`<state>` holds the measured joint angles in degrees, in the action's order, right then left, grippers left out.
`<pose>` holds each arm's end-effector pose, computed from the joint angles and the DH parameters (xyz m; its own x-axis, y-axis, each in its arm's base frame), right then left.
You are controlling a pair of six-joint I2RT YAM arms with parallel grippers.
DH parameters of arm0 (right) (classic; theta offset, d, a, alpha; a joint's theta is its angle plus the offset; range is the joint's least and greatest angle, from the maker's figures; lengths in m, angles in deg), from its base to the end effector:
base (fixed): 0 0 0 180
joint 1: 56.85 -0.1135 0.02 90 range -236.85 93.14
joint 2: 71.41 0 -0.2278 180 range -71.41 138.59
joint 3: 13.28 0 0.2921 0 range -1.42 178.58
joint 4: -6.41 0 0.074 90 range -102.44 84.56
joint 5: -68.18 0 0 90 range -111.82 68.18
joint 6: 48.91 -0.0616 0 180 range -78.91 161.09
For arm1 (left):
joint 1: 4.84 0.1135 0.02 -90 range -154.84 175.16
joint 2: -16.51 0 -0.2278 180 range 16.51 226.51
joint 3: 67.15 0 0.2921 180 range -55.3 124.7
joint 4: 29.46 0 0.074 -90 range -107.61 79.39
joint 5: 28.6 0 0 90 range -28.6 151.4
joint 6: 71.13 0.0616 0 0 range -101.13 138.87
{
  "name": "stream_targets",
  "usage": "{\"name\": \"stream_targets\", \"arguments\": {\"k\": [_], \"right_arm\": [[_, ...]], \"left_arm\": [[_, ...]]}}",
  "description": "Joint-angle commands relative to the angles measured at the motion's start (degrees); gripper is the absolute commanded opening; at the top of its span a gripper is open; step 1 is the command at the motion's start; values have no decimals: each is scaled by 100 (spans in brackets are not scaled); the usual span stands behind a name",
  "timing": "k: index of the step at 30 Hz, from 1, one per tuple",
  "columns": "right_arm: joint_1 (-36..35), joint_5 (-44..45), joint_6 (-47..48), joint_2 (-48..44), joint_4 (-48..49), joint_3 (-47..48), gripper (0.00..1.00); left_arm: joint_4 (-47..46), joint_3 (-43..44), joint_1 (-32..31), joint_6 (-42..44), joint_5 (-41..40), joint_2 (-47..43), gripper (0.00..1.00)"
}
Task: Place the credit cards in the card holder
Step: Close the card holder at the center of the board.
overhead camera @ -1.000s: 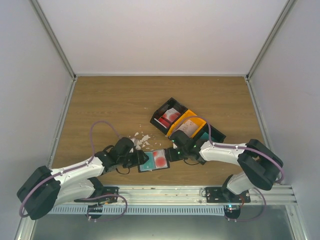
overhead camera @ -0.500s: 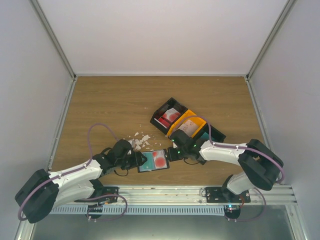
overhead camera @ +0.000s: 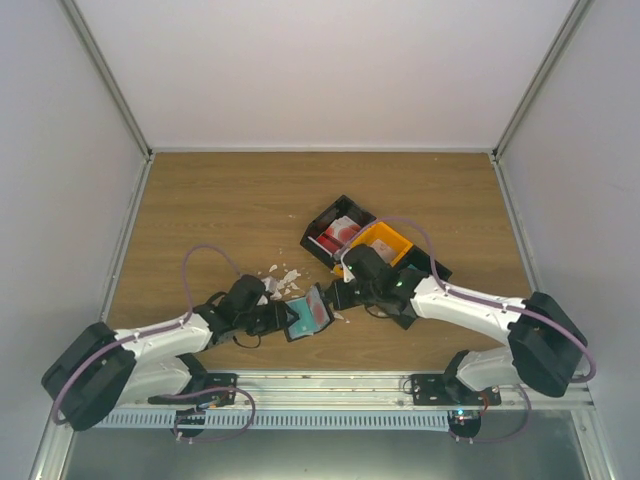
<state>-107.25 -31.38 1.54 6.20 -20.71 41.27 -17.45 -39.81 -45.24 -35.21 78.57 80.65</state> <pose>0.2000 0.2578 0.1181 -0.9045 -0.1083 -0.4126 -0.3264 0.7983 0.5061 0.1725 -0.1707 0.0435 -0.9576 -0.2011 -0.2064 -0.0140 0.7479 -0.6637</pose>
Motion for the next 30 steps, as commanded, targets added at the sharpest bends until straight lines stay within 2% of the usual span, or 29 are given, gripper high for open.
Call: {"name": "stream_targets", "arguments": {"k": [1, 9, 14, 19, 30], "right_arm": [[12, -487, 229, -211, 78, 278, 1], [7, -1237, 363, 263, 777, 323, 0], [5, -1443, 431, 758, 1239, 301, 0], [11, -1788, 475, 1315, 1796, 292, 1], [12, -2464, 540, 2454, 2480, 509, 0]], "left_arm": [[3, 5, -3, 288, 143, 561, 45], [-1417, 78, -7, 334, 174, 1541, 36], [-1583, 51, -3, 238, -42, 1711, 34], [-1093, -122, -3, 119, -299, 1141, 34], [1173, -305, -3, -231, -1494, -871, 34]]}}
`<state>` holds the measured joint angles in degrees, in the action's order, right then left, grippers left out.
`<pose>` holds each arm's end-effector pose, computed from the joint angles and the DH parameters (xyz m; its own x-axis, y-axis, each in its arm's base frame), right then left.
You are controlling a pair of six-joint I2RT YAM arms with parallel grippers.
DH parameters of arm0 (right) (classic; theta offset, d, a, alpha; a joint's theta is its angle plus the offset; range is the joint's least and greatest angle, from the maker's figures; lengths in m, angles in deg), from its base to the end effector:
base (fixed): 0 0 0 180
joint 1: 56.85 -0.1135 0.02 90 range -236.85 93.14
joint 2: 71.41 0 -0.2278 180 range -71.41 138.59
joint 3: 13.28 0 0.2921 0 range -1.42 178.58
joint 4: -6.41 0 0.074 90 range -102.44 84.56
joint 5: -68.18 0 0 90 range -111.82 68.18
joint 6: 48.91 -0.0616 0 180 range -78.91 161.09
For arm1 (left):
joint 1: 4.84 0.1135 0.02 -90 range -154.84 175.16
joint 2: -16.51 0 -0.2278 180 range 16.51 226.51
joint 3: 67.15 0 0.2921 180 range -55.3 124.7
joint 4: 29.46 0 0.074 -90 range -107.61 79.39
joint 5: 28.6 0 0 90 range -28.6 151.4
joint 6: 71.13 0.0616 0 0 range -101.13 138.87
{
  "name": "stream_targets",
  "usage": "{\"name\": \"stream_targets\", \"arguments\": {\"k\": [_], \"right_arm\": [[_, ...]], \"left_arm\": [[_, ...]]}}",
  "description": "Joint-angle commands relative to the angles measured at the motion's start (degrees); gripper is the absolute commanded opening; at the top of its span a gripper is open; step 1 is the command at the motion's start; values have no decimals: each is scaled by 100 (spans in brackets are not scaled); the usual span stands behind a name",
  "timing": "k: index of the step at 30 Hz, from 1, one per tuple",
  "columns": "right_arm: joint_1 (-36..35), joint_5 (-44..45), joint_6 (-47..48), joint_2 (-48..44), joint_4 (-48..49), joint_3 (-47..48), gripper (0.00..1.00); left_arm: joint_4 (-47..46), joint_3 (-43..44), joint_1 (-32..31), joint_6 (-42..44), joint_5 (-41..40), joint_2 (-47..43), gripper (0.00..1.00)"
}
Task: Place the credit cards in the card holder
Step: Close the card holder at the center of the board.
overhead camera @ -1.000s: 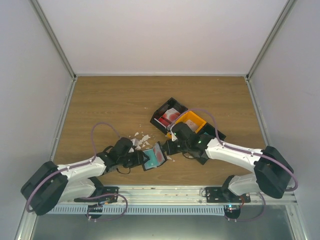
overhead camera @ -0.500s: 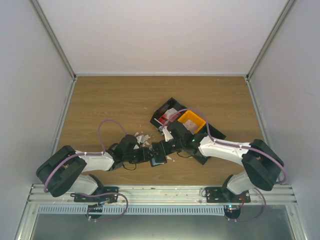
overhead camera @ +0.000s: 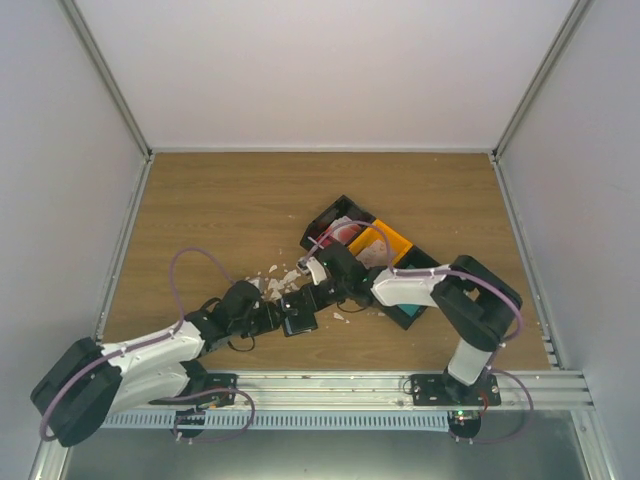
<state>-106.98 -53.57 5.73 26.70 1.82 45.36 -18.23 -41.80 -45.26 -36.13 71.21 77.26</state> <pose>0.2113 0.3036 0.0655 -0.8815 -0.2878 -0.3743 -0.4720 0.5167 0.7143 0.1754 -0.1631 0.0451 -0.9138 -0.2820 -0.2924 -0.0358 0.7729 -0.6336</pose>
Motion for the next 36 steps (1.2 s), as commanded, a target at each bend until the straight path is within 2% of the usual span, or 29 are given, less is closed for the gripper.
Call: {"name": "stream_targets", "arguments": {"k": [1, 6, 17, 19, 23, 26, 31, 36], "right_arm": [[-14, -283, 117, 478, 249, 127, 0], [-38, -362, 96, 592, 348, 202, 1], [-272, -379, 257, 1160, 171, 707, 9], [-298, -338, 261, 1234, 130, 779, 13], [-313, -89, 306, 1207, -50, 856, 31], [-309, -53, 321, 1091, -96, 889, 41], [-271, -181, 250, 769, 41, 918, 47], [-176, 37, 181, 276, -11, 849, 48]], "left_arm": [[1416, -91, -1, -153, -828, -716, 34], [1817, -82, 12, -194, -929, -1431, 35], [1851, 233, 149, 80, -807, -1325, 40], [1900, 307, 202, 138, -839, -1310, 40], [1930, 402, 311, 254, -783, -1317, 40], [1796, 408, 367, 405, -587, -1345, 40], [1684, 550, 386, 717, -475, -1277, 40], [1609, 712, 386, 934, -367, -1264, 41]]}}
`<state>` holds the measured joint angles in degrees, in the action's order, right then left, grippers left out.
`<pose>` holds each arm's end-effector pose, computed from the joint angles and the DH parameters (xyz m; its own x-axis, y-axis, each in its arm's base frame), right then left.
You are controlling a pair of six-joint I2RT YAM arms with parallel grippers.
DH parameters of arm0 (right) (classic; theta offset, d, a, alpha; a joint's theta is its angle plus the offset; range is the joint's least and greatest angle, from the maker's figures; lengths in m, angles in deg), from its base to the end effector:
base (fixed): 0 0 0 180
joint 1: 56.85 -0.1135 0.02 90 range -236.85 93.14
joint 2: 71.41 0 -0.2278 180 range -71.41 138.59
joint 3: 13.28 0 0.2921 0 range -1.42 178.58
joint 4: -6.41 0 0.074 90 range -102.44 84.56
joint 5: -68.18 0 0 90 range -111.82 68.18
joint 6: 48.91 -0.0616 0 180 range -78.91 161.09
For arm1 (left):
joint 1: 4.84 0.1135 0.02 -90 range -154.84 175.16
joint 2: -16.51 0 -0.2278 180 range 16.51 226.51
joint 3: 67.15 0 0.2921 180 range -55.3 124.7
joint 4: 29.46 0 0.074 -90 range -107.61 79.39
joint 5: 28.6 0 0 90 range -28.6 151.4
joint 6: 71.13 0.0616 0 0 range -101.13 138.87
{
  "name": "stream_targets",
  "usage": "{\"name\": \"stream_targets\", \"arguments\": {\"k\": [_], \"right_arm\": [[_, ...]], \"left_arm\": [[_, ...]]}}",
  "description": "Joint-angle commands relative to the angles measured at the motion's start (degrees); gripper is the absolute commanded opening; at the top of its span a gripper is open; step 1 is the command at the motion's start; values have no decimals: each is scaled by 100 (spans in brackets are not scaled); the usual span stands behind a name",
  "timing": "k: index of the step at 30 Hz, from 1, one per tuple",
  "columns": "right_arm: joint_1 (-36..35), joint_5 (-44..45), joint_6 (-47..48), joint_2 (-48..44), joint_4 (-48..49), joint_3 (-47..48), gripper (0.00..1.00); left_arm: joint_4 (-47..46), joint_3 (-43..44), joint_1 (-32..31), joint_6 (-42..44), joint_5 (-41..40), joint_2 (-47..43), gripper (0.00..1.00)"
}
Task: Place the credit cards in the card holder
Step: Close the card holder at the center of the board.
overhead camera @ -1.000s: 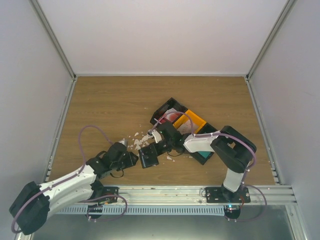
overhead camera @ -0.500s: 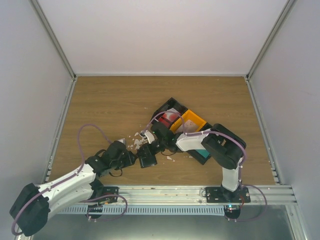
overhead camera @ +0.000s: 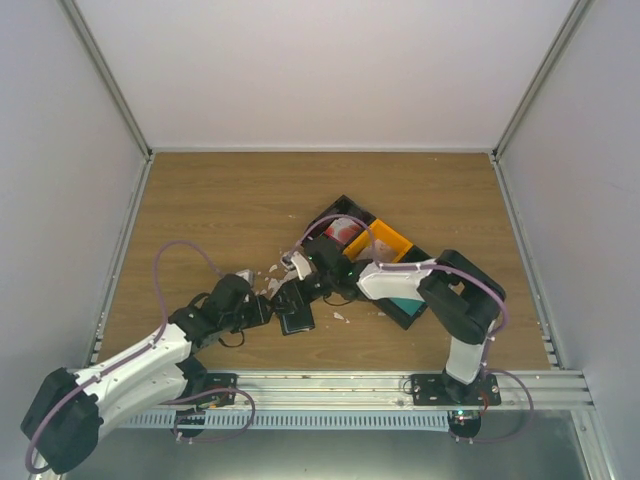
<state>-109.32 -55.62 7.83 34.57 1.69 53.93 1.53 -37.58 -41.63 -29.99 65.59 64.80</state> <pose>0.2173 0.3391 0.0634 -0.8468 -0.3543 -0.3967 -0.5267 0.4550 0.7180 0.1836 -0.1429 0.0865 -0.8802 -0.2797 -0.3835 -0.0422 0.8509 -0.5237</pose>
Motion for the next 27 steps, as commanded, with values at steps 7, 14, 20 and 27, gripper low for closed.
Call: {"name": "stream_targets", "arguments": {"k": [7, 14, 20, 27], "right_arm": [[88, 1601, -70, -1338, -815, -548, 50], [88, 2027, -232, -1335, -1257, -985, 51], [85, 1698, -208, -1069, -1005, -1048, 51], [88, 1261, -197, -723, -732, -1048, 49]], "left_arm": [[-567, 582, 79, 846, 495, 224, 51], [-925, 731, 226, 1166, 911, 1359, 57], [-1242, 676, 346, 1144, 1166, 1996, 52], [-1435, 392, 561, 942, 1230, 2199, 45]]}}
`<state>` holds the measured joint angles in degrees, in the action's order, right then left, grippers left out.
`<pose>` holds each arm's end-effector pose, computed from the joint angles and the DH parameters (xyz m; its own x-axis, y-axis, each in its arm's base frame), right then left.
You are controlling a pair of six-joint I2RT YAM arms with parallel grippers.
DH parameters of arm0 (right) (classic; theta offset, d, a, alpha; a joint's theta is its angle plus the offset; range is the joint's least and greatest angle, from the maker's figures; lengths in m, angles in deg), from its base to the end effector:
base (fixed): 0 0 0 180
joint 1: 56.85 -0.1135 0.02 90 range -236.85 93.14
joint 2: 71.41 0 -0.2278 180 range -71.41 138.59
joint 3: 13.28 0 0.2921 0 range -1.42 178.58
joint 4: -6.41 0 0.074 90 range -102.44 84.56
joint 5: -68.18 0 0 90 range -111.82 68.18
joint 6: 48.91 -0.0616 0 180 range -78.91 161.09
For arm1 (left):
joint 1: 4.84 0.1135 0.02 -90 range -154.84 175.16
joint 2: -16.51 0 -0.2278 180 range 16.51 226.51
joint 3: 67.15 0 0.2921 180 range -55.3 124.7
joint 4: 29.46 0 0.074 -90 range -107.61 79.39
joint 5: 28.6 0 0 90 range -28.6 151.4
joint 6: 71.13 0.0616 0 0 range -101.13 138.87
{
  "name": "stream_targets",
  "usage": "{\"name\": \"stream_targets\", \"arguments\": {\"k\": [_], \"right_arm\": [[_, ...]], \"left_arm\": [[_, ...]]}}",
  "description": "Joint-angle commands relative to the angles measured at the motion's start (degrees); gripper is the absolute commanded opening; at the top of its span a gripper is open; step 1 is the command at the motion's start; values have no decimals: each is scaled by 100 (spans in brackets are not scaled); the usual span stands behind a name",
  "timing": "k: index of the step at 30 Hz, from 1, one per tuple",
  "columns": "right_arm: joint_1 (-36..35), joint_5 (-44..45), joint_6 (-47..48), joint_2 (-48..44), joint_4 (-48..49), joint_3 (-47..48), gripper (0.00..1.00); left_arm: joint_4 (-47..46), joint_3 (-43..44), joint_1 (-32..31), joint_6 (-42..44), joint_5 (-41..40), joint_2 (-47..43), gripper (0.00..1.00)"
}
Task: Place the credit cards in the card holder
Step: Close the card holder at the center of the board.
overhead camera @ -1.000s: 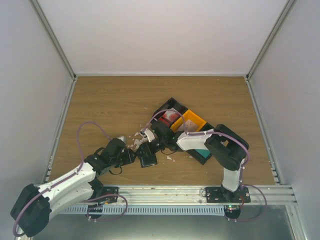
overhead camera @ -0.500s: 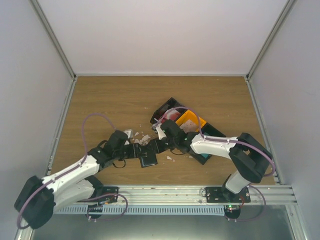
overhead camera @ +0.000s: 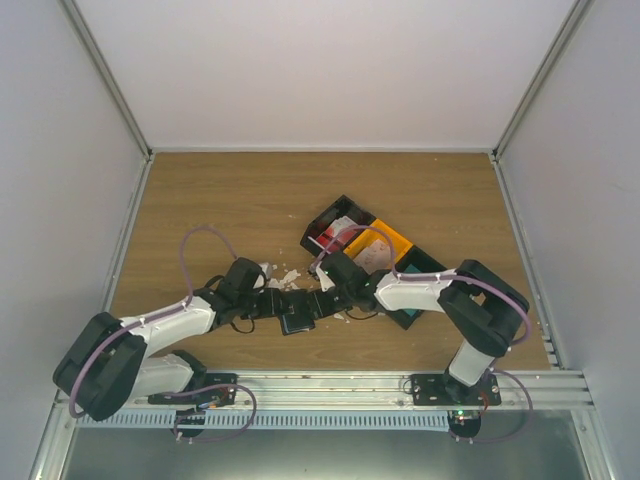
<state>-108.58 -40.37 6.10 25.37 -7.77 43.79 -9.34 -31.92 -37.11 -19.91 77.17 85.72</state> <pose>0.2012 0.2866 0.0461 -0.9033 -0.2673 -0.3354 -0.4180 0.7242 0.5485 0.2105 -0.1527 0.0552 -0.9402 -0.1192 -0.3192 0.0766 0.8389 -0.5389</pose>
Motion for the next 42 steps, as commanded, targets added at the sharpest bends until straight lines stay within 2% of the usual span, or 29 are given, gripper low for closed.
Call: {"name": "stream_targets", "arguments": {"k": [1, 7, 14, 18, 23, 30, 34, 42], "right_arm": [[11, -316, -33, 254, 215, -30, 49], [96, -681, -150, 473, 674, -86, 47], [217, -1198, -462, 648, 1202, -192, 48], [291, -1274, -711, 665, 1456, -316, 51], [300, -1756, -1082, 1009, 2209, -414, 53], [297, -2280, -1524, 1219, 3433, -433, 49], [297, -2393, -1708, 1275, 3821, -467, 41], [297, -2229, -1699, 1084, 3788, -554, 6]], "left_arm": [[-339, -202, 123, -68, 39, 147, 43], [-311, -369, 168, -51, -43, 538, 35], [-309, -614, 177, -58, -73, 647, 17], [-357, -700, 186, -90, -40, 656, 12], [-398, -753, 186, -171, -61, 658, 11], [-580, -838, 186, -290, -12, 689, 10], [-642, -841, 186, -318, 13, 675, 10], [-600, -795, 203, -321, 34, 394, 11]]}}
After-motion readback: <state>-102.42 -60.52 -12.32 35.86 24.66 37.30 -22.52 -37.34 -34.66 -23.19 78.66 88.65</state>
